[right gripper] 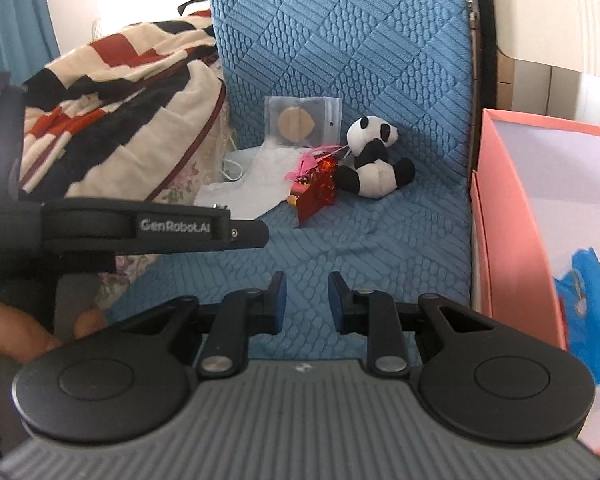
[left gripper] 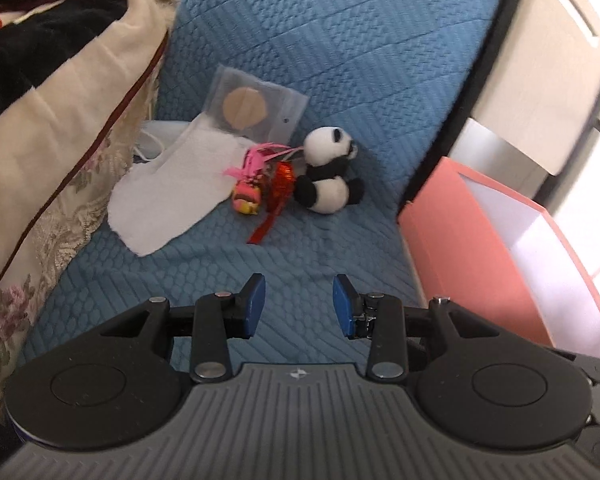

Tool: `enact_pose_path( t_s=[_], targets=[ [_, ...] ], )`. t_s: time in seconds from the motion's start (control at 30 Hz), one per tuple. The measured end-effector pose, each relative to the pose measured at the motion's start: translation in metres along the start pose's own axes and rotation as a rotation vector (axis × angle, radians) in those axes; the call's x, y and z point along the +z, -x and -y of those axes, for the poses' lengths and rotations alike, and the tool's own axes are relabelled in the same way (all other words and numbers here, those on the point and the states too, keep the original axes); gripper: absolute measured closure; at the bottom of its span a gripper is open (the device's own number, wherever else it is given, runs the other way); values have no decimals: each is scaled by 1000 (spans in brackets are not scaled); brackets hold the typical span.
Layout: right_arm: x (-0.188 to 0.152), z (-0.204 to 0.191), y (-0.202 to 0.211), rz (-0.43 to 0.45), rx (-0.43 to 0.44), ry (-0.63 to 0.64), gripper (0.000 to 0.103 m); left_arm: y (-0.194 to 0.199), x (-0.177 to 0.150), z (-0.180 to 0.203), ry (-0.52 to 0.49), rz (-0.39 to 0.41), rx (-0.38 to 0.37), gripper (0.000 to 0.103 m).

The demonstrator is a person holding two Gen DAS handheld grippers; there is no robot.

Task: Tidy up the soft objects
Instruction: 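Withdraw both tools from the box back toward the cushion, then move the left tool to the pink feather bird while the right approaches the red foil packet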

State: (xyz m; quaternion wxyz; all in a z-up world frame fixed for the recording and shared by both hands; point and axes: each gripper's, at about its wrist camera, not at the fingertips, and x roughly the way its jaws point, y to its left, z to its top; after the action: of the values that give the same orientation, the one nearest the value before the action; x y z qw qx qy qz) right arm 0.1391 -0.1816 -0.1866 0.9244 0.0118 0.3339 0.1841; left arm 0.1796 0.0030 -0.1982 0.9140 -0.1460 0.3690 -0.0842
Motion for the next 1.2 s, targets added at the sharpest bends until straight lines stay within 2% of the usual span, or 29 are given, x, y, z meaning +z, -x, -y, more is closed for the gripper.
enact_pose_path(
  t_s=[0.27,0.53,0.67,0.87,0.97,1.1,1.2],
  targets=[
    [12,-3,-33,-26,19,23,76,-24,20,-16,26,4,46,60],
    [36,14,-60,-18,37,-49,76,-53,48,-41,70,-18,57,61],
    [46,18,-77,-17,51,-71,76,-67,62,-49,97,-34,40,61],
    [55,9,-106,-54,81,-41,76,-97,83,-55,72,-79,26,61],
    [56,8,-119,-63,95,-34,58,-115,95,-65,97,-106,16,61],
    [55,6,-136,-86,98,1,57,-134,108,-76,114,-141,20,61],
    [56,10,-146,-96,91,-5,57,-140,114,-85,153,-155,-13,61]
  ],
)
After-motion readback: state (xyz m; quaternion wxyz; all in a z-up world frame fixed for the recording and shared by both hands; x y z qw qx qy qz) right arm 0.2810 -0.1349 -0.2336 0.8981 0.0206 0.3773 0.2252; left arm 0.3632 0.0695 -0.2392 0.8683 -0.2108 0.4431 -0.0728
